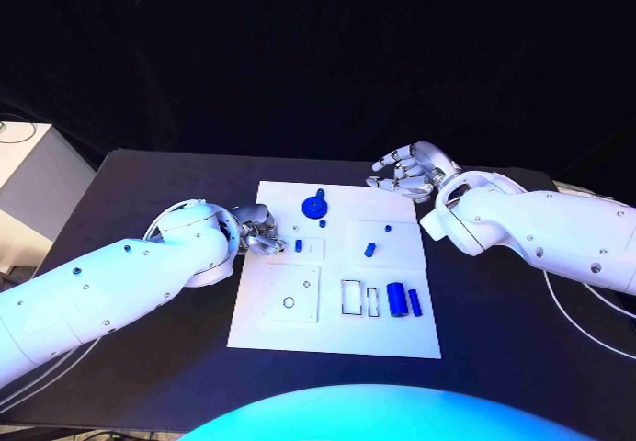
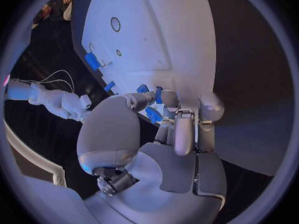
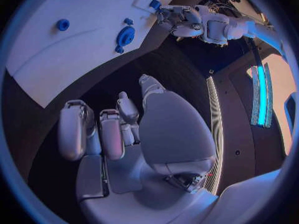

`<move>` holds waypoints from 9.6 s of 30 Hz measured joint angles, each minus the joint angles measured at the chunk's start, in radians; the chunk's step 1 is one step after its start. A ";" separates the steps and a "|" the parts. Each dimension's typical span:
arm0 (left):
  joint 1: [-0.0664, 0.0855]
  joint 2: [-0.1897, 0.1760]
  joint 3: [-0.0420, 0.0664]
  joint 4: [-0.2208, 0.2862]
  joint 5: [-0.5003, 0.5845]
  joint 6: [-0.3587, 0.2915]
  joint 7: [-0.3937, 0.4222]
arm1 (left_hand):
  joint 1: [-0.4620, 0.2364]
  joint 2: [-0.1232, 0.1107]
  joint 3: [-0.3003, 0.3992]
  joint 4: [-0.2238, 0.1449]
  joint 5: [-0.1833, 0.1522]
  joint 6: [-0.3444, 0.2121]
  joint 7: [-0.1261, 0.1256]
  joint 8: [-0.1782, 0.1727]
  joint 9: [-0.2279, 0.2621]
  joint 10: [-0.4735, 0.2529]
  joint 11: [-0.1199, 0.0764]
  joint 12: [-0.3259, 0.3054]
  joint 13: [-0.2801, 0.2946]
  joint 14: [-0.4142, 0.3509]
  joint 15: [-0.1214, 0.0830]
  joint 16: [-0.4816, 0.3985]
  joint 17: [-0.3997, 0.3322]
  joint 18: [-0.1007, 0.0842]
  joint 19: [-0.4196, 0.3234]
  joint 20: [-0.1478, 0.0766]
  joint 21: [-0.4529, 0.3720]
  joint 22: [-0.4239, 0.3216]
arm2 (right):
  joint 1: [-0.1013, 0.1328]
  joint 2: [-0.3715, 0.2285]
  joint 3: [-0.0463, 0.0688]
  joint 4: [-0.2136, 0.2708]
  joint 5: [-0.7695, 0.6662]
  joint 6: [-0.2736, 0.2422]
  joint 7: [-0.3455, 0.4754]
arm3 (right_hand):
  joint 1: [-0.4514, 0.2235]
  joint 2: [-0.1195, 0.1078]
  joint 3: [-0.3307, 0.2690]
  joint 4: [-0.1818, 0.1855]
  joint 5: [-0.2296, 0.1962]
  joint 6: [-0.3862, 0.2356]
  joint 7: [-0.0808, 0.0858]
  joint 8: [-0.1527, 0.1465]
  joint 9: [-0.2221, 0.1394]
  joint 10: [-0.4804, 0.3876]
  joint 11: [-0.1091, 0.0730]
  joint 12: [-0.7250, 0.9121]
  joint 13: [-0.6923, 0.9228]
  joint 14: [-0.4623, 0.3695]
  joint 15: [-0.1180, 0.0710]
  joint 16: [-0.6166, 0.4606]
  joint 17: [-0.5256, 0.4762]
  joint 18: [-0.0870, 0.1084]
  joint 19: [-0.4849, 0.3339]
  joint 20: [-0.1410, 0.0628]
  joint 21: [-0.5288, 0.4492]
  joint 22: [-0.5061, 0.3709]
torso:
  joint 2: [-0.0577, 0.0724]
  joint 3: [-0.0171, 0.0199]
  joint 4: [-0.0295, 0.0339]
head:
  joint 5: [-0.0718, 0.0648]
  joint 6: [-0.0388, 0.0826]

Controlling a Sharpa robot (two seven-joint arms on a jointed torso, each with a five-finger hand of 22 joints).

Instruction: Assemble the parts on the task board

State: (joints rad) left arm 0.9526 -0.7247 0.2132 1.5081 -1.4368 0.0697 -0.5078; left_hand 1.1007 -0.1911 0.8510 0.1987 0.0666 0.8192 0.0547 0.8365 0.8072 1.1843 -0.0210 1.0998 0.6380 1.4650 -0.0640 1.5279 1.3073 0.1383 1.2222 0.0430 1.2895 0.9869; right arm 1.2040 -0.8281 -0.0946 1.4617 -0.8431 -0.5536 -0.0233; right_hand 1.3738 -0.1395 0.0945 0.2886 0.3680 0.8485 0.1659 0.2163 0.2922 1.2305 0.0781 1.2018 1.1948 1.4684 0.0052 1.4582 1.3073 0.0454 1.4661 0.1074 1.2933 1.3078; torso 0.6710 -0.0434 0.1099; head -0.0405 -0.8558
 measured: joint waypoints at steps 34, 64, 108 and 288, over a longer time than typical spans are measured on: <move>-0.001 -0.002 -0.002 0.001 0.000 -0.006 -0.004 | -0.078 -0.067 0.052 -0.058 -0.001 0.037 -0.023 0.000 -0.047 0.017 -0.011 0.004 0.008 0.000 -0.015 0.004 0.000 -0.016 0.018 -0.011 0.003 0.011 | 0.000 0.000 0.000 -0.001 0.000 0.000 0.000 | 0.000 0.000 0.000 0.000 0.000 0.000 0.000 0.000 0.001 0.000 0.000 0.000 0.000 0.000 0.000 0.000 0.001 0.000 0.000 0.000 0.000 0.000 | 0.000 -0.0005 0.0004 | 0.000 -0.001; -0.003 -0.002 -0.004 -0.003 0.002 -0.018 -0.010 | -0.108 -0.073 -0.044 0.039 0.000 0.051 -0.023 0.004 -0.075 0.017 -0.011 0.004 0.015 0.000 -0.015 0.008 0.000 -0.016 0.018 -0.011 0.003 0.010 | 0.000 0.000 0.000 -0.001 0.000 0.000 0.000 | -0.004 -0.004 0.000 0.000 0.000 0.000 0.000 0.004 0.000 0.000 0.000 0.000 -0.004 0.000 0.000 0.000 0.000 0.000 0.000 0.000 -0.004 0.000 | 0.000 0.0000 0.0004 | -0.001 -0.002; -0.007 -0.020 -0.006 0.026 0.007 -0.023 -0.021 | -0.111 -0.069 -0.190 0.093 0.000 0.062 -0.027 0.014 -0.098 0.028 -0.015 0.012 0.014 0.000 -0.015 0.012 0.000 -0.016 0.029 -0.014 0.007 0.017 | 0.000 0.000 0.000 -0.003 -0.001 0.001 0.000 | -0.004 -0.004 0.002 0.002 0.000 0.000 0.000 0.004 0.001 0.000 0.000 0.000 -0.004 0.000 0.000 0.000 0.000 0.000 0.000 0.000 -0.004 0.000 | 0.000 -0.0006 0.0004 | -0.001 0.000; 0.096 0.172 -0.068 -0.206 -0.265 -0.150 0.539 | 0.303 0.011 -0.150 -0.211 0.001 0.157 0.093 -0.483 -0.519 -0.102 0.101 -0.671 -0.560 -0.203 0.075 -0.124 -0.486 0.047 -0.302 0.073 -0.160 -0.293 | -0.003 0.025 0.000 -0.035 0.057 -0.097 0.105 | -0.005 -0.066 0.218 -0.003 0.058 -0.005 -0.005 0.043 0.015 -0.215 -0.001 -0.418 -0.492 -0.007 -0.007 -0.182 -0.083 0.047 -0.070 -0.020 -0.318 -0.117 | -0.002 -0.0006 0.0022 | -0.030 0.041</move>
State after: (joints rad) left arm 1.0485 -0.5529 0.1452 1.3022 -1.7015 -0.0806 0.0308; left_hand 1.4036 -0.1803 0.7009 -0.0128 0.0675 0.9765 0.1475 0.3540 0.2879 1.0820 0.0802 0.4283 0.0777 1.2617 0.0109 1.4040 0.8212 0.1856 0.9200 0.1163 1.1297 0.6934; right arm 1.2009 -0.8029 -0.0947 1.4264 -0.7862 -0.6503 0.0814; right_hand 1.3687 -0.2055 0.3121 0.2855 0.4261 0.8433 0.1604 0.2591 0.3074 1.0152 0.0770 0.7835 0.7030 1.4610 -0.0022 1.2763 1.2244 0.0923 1.3966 0.0877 0.9757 1.1904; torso 0.6695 -0.0440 0.1121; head -0.0709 -0.8152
